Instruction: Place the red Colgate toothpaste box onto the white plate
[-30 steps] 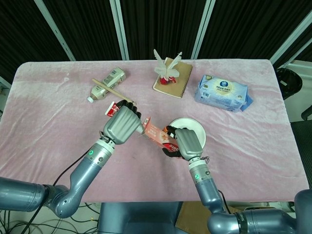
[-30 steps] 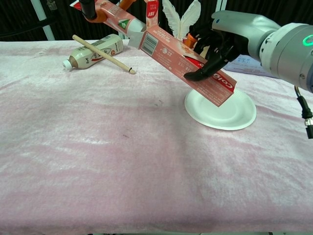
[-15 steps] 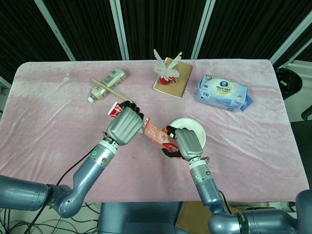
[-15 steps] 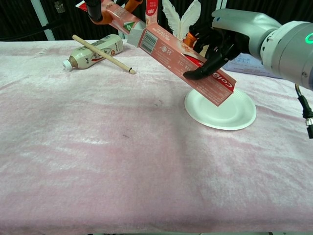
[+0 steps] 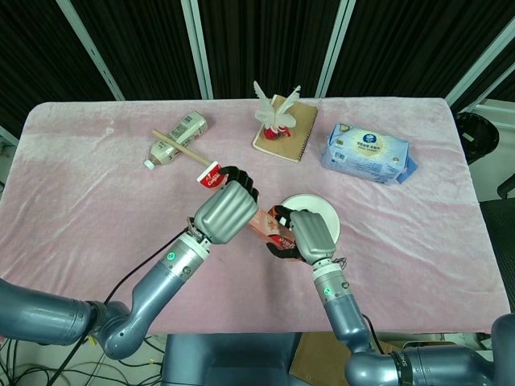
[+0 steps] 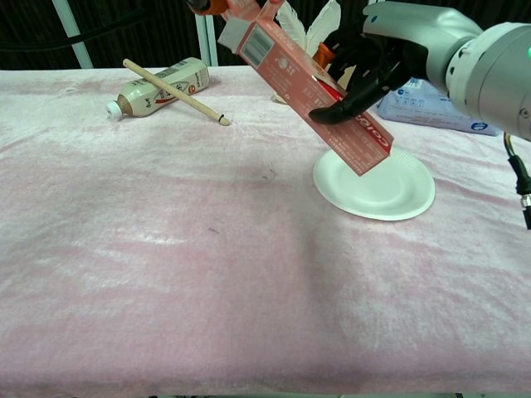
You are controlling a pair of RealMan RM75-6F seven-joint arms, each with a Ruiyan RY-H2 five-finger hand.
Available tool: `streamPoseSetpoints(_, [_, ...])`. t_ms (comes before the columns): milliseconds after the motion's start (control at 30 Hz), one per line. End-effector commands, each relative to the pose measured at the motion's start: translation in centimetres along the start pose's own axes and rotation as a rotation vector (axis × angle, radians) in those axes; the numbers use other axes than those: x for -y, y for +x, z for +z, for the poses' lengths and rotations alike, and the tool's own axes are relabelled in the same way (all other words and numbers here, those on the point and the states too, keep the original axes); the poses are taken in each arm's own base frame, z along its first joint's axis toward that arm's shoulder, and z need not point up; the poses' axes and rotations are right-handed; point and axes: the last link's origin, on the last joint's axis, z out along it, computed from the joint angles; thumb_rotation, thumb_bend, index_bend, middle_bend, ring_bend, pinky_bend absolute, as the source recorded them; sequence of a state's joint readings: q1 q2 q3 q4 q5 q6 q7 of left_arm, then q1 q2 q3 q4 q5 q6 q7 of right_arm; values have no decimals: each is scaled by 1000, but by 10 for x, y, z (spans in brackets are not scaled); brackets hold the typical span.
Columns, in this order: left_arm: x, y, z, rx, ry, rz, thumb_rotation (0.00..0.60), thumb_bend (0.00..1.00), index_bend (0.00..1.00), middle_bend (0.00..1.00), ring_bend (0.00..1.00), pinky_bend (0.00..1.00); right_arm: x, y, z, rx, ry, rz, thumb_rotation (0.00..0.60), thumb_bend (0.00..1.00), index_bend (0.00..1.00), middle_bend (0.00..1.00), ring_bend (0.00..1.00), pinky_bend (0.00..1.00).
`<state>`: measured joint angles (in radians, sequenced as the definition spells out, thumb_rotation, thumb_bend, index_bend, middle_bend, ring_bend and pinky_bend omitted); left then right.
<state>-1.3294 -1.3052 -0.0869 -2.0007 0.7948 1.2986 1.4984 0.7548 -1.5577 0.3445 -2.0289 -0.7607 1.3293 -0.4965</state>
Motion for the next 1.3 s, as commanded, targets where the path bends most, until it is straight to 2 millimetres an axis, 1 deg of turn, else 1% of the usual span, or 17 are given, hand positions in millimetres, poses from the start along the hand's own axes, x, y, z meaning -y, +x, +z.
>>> streamPoseSetpoints(33, [1, 11, 4, -71, 8, 25, 600, 381, 497, 400, 338, 426, 1, 1, 0, -13, -8, 40, 600, 349, 495, 560, 465, 377])
streamPoseSetpoints(133, [0, 13, 4, -86, 14, 17, 600, 368, 482, 380, 327, 420, 2, 2, 0, -23, -9, 78, 600, 355, 495, 559, 464, 382])
streamPoseSetpoints(233, [0, 15, 6, -103, 15, 17, 600, 316, 448, 344, 297, 392, 4, 3, 0, -44, -3, 108, 600, 363, 494, 559, 463, 394])
streamPoseSetpoints(433, [0, 26, 9, -164, 28, 3, 600, 135, 301, 211, 225, 333, 4, 4, 0, -79, 12, 140, 600, 370, 495, 559, 456, 394])
streamPoseSetpoints(500, [2, 36, 12, -219, 44, -13, 600, 67, 260, 184, 208, 320, 3, 5, 0, -94, 9, 160, 600, 369, 495, 559, 456, 394])
streamPoseSetpoints(567, [3, 39, 12, -251, 48, -30, 600, 44, 238, 169, 198, 311, 1, 5, 0, -105, 6, 174, 600, 370, 495, 559, 456, 394])
streamPoseSetpoints(800, [7, 44, 10, -290, 53, -81, 600, 10, 202, 151, 190, 301, -4, 5, 2, -135, -8, 199, 600, 374, 495, 560, 456, 395])
streamPoseSetpoints(933, [15, 53, 8, -312, 76, -157, 600, 8, 196, 146, 186, 296, -8, 6, 3, -155, -28, 234, 600, 374, 495, 560, 456, 394])
streamPoseSetpoints(1033, [19, 54, 3, -313, 80, -196, 600, 8, 195, 147, 186, 296, -10, 7, 3, -167, -32, 237, 600, 374, 495, 560, 456, 395])
streamPoseSetpoints(1100, [22, 50, -2, -300, 77, -208, 600, 7, 194, 149, 186, 296, -13, 8, 3, -167, -36, 228, 600, 374, 495, 560, 456, 394])
streamPoseSetpoints(1133, [25, 39, -12, -261, 82, -224, 600, 7, 194, 150, 186, 296, -17, 9, 2, -165, -43, 209, 600, 374, 495, 560, 456, 395])
streamPoseSetpoints(1300, [30, 21, -33, -188, 98, -308, 600, 5, 191, 146, 174, 305, -26, 9, 0, -156, -58, 180, 600, 374, 495, 560, 456, 395])
